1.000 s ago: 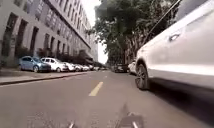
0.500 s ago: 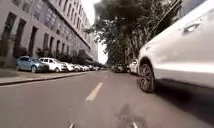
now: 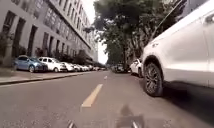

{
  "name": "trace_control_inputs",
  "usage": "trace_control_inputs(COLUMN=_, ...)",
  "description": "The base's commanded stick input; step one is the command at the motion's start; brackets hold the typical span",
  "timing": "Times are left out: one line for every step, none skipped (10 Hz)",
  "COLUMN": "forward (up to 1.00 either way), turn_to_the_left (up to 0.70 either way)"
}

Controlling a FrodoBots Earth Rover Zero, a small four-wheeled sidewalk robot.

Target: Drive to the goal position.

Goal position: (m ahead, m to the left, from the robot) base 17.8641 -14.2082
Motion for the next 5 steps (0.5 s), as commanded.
trace_control_inputs(forward=0.70, turn_to_the_left=0.00)
trace_control_inputs(forward=0.70, turn_to_the_left=0.00)
trace_control_inputs(forward=0.70, turn_to_the_left=-0.09)
trace_control_inputs(forward=0.70, turn_to_the_left=-0.14)
trace_control_inputs(forward=0.70, turn_to_the_left=-0.14)
